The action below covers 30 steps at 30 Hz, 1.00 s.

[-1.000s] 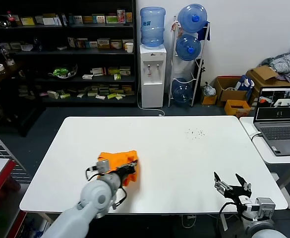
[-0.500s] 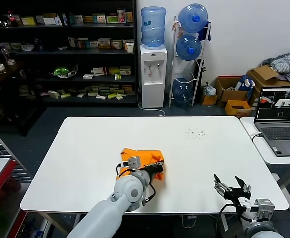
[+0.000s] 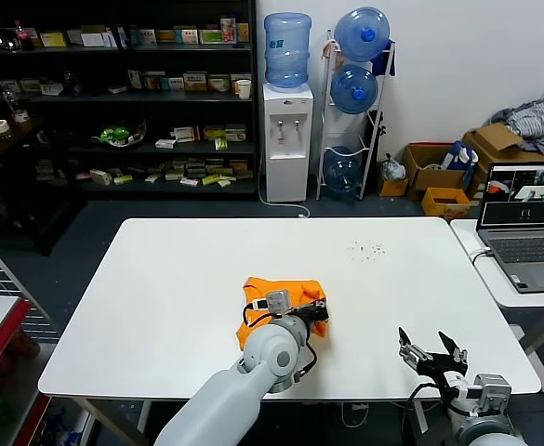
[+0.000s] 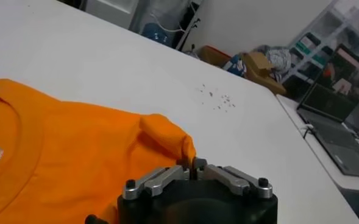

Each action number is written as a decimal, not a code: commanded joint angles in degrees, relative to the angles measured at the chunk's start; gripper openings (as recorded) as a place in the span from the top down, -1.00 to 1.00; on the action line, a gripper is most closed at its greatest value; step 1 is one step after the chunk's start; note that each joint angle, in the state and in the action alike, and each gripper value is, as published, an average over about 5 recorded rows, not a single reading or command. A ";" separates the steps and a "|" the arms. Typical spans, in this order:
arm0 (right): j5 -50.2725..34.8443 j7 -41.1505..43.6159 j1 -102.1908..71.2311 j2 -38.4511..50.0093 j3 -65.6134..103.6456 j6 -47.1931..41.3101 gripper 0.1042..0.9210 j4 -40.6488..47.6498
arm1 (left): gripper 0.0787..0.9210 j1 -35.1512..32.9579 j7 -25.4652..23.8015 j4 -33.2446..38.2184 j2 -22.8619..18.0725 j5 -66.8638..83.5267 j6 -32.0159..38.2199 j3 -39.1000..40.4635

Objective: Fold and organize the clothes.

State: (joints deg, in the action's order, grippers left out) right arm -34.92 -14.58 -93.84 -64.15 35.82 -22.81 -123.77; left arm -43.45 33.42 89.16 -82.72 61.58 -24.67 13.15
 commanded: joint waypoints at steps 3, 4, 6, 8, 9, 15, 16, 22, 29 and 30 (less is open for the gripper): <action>0.17 1.73 -0.07 0.16 -0.11 1.62 -0.76 0.33 | 0.86 -0.94 -0.43 1.79 -1.50 -0.62 0.06 0.15; 0.38 2.59 -0.10 0.23 -0.10 2.25 -0.76 0.44 | 0.81 -1.58 -1.10 3.18 -1.06 -0.51 0.10 -0.29; 1.06 5.33 -0.02 0.46 0.06 3.92 -0.76 0.99 | 0.70 -3.86 -3.50 7.90 0.95 -0.67 0.45 -2.08; 1.95 8.62 0.25 0.86 0.49 6.02 -0.76 2.24 | 0.56 -7.41 -7.17 13.69 4.30 -2.42 1.46 -4.84; 2.42 10.32 0.47 1.11 0.84 7.70 -0.76 3.42 | 0.50 -10.19 -10.02 16.95 6.76 -4.24 2.42 -6.88; 4.58 17.41 1.24 2.12 3.49 19.46 -0.76 12.79 | 0.09 -32.38 -28.95 27.99 21.93 -17.14 15.14 -25.79; 5.16 18.38 1.16 2.16 4.16 21.32 -0.76 14.10 | 0.01 -36.88 -31.48 27.78 23.23 -18.27 17.73 -30.27; 6.75 23.04 0.82 1.25 9.23 27.27 -0.76 17.45 | -0.41 -54.21 -41.11 22.60 22.96 -24.64 29.14 -50.35; 6.36 25.80 0.63 -1.64 11.18 28.78 -0.76 17.50 | -0.75 -54.57 -46.89 20.23 14.76 -33.83 38.33 -52.41; 6.56 26.08 0.48 -2.00 11.12 29.24 -0.76 17.47 | -0.76 -54.15 -47.53 20.26 13.59 -34.42 38.77 -52.19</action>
State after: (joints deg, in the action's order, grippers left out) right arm -29.68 4.52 -93.10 -63.66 43.02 -1.60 -110.48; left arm -82.50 1.39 108.21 -66.26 41.40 -2.30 -22.65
